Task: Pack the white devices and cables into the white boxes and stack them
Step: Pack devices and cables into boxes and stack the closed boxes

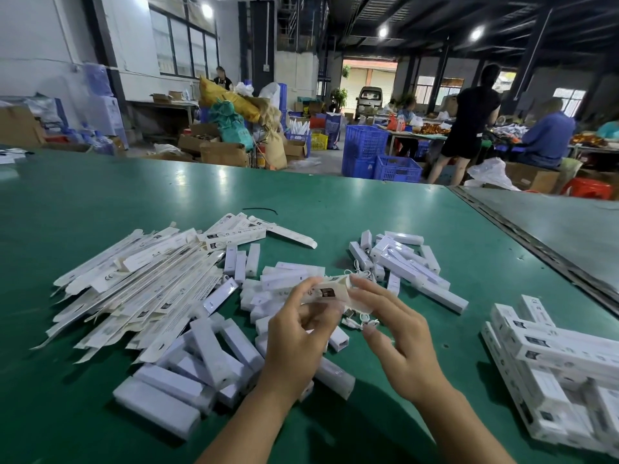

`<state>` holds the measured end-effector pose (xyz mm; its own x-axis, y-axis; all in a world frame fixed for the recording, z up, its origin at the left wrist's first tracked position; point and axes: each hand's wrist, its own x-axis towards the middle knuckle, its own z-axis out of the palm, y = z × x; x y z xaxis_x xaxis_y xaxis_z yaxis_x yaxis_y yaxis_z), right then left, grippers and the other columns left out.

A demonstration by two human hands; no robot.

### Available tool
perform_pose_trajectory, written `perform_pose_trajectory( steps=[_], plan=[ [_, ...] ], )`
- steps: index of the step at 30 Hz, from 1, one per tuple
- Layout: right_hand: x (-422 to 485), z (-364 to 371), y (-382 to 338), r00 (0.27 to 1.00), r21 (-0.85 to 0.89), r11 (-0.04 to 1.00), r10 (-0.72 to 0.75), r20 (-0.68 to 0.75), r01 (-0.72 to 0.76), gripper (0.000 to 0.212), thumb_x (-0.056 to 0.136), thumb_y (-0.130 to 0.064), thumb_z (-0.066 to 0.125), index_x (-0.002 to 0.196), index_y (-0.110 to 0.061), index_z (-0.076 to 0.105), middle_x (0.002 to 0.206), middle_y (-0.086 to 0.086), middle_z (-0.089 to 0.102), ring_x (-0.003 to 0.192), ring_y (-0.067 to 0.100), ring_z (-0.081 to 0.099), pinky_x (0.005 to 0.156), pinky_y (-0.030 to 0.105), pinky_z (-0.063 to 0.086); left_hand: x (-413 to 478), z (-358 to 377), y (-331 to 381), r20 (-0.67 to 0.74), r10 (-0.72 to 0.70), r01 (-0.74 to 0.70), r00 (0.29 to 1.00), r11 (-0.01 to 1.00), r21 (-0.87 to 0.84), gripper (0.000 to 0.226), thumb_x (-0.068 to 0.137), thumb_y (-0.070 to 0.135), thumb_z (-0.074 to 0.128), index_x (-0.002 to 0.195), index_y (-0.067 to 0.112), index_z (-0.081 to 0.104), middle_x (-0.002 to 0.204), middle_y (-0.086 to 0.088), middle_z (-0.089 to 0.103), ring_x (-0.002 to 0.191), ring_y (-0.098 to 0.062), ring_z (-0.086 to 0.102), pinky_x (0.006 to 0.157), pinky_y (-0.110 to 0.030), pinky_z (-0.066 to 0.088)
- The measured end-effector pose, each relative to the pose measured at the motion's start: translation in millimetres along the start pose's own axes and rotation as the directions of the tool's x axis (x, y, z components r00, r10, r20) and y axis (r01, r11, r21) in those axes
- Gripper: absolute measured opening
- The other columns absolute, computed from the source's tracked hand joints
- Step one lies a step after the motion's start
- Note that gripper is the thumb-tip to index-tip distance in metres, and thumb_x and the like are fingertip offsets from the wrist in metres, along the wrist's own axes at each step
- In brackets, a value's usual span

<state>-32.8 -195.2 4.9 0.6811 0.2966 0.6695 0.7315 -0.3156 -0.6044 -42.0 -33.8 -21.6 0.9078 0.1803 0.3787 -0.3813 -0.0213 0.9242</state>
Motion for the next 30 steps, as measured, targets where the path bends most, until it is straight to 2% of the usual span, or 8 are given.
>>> perform_pose_trajectory(
  steps=[4,9,12,15,18,20,24,30],
  plan=[
    [2.2,0.4,-3.0,1.000,0.009,1.000,-0.013,0.006,0.013,0.049,0.073,0.004,0.055,0.115,-0.016,0.071,0.131,-0.009,0.062,0.123,0.003,0.056,0.100,0.018,0.045,1.3,0.5,2.7,-0.009,-0.019,0.018,1.000,0.999,-0.039,0.045,0.069,0.061,0.075,0.110,0.051,0.059,0.093,0.001,0.077,0.091,-0.015,0.073,0.079,-0.027,0.057],
    [3.8,1.1,-0.5,0.996,-0.039,0.996,-0.084,0.002,0.084,0.038,0.071,0.013,0.059,0.096,-0.008,0.077,0.125,-0.004,0.065,0.099,0.007,0.067,0.086,0.024,0.054,3.9,0.3,3.5,-0.007,-0.032,0.031,0.999,0.999,-0.036,0.039,0.070,0.057,0.073,0.107,0.047,0.063,0.084,-0.002,0.076,0.082,-0.016,0.071,0.074,-0.028,0.057],
    [4.6,1.2,0.8,0.994,-0.050,0.993,-0.106,0.019,0.107,0.041,0.072,0.021,0.065,0.098,-0.009,0.077,0.125,-0.002,0.065,0.101,0.005,0.067,0.090,0.024,0.053,3.7,0.7,2.0,-0.019,-0.055,0.054,0.998,0.998,-0.030,0.040,0.070,0.060,0.073,0.107,0.048,0.064,0.080,-0.010,0.074,0.080,-0.031,0.070,0.075,-0.047,0.060],
    [4.4,3.1,1.2,0.992,-0.010,0.992,-0.126,0.007,0.126,0.028,0.081,0.005,0.072,0.100,-0.014,0.074,0.121,-0.006,0.068,0.106,0.003,0.067,0.087,0.023,0.054,3.4,-0.4,0.6,-0.037,-0.062,0.061,0.997,0.998,-0.019,0.040,0.071,0.063,0.072,0.107,0.048,0.064,0.079,-0.010,0.075,0.079,-0.038,0.070,0.076,-0.058,0.057],
    [4.0,5.8,0.8,0.998,0.065,0.997,-0.045,-0.032,0.047,0.026,0.084,-0.011,0.073,0.100,-0.028,0.062,0.117,-0.017,0.069,0.098,0.005,0.070,0.082,0.028,0.057,3.6,-0.3,0.7,-0.047,-0.050,0.050,0.998,0.999,0.000,0.038,0.070,0.062,0.070,0.105,0.050,0.065,0.074,-0.009,0.074,0.075,-0.037,0.070,0.075,-0.057,0.057],
    [3.6,7.7,2.4,0.998,0.092,0.995,-0.035,-0.056,0.040,0.026,0.085,-0.012,0.072,0.101,-0.025,0.056,0.115,-0.014,0.070,0.098,0.008,0.070,0.082,0.031,0.058,4.7,-0.1,0.9,-0.036,-0.055,0.054,0.998,0.998,-0.024,0.036,0.070,0.058,0.072,0.105,0.047,0.068,0.076,-0.010,0.074,0.076,-0.036,0.070,0.075,-0.053,0.059],
    [4.2,8.0,5.5,0.988,-0.002,0.995,-0.099,-0.120,0.100,0.026,0.084,-0.005,0.072,0.105,-0.018,0.062,0.109,-0.008,0.072,0.087,0.010,0.072,0.075,0.035,0.059,6.2,-1.0,4.1,0.052,-0.053,0.056,0.997,0.996,-0.064,0.037,0.071,0.061,0.075,0.106,0.048,0.070,0.088,0.000,0.077,0.084,-0.015,0.073,0.076,-0.022,0.055],
    [3.2,8.6,5.2,0.961,-0.178,0.970,-0.197,-0.195,0.163,0.019,0.083,-0.006,0.072,0.101,-0.002,0.075,0.107,0.001,0.073,0.098,0.006,0.070,0.083,0.028,0.058,4.5,0.2,3.7,0.078,-0.016,0.020,0.997,0.998,-0.053,0.027,0.084,0.060,0.066,0.110,0.054,0.068,0.094,0.005,0.073,0.090,-0.014,0.069,0.080,-0.030,0.057]
  ],
)
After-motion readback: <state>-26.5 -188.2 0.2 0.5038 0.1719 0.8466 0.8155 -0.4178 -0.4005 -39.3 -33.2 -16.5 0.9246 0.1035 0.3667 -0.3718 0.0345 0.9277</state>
